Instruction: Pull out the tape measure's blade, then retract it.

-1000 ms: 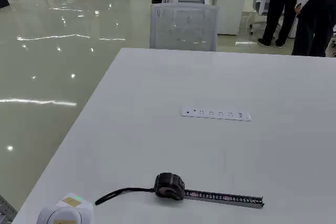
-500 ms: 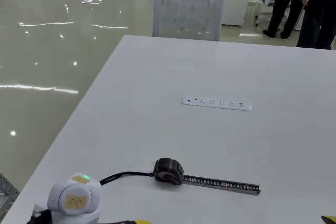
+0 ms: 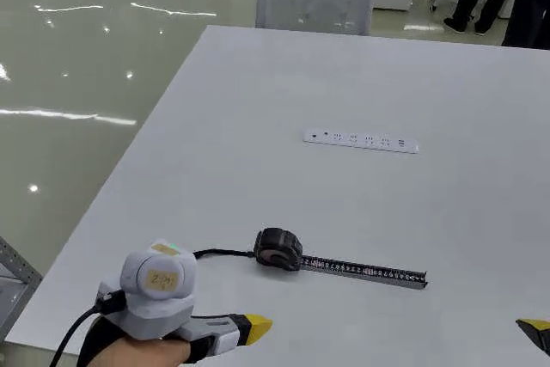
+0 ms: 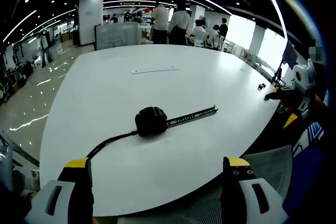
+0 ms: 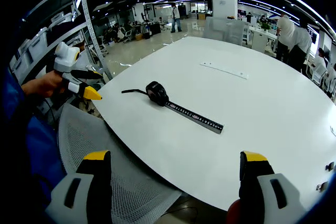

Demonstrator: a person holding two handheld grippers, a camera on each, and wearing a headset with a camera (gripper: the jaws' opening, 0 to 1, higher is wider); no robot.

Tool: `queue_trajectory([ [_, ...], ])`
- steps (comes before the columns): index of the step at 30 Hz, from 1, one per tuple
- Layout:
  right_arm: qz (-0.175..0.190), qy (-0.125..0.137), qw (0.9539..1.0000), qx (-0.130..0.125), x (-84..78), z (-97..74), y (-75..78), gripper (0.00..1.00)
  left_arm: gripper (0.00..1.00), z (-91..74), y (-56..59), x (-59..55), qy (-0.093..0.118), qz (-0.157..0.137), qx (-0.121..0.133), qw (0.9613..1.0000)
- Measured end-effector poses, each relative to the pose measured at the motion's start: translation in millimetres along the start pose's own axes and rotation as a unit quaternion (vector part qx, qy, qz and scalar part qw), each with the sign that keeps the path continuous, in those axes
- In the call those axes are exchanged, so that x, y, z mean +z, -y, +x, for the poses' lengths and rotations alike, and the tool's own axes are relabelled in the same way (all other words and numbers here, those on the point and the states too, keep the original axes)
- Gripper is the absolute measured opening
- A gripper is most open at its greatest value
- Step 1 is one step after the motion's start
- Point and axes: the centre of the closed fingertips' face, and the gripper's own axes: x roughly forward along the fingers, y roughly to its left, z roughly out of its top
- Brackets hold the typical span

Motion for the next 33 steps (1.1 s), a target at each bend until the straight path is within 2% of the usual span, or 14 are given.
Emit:
queue_trajectory([
  [9,-0.012,-0.008,0.9999,0.008,0.7,11.0,13.1,0.98,1.00,18.5,3.4,8.9,0.004,-0.012,0.009,0.9999],
  [23,-0.038,-0.025,0.9987,0.024,-2.5,35.3,35.0,0.95,0.98,50.1,10.7,11.6,-0.007,-0.019,0.020,0.9996],
  [26,-0.051,-0.031,0.9977,0.032,-2.4,43.4,39.4,0.94,0.97,58.2,10.9,14.5,-0.006,-0.033,0.019,0.9993],
  [33,-0.095,-0.042,0.9934,0.049,-0.8,62.9,49.7,0.91,0.97,78.7,8.7,19.3,-0.013,-0.040,0.022,0.9989],
])
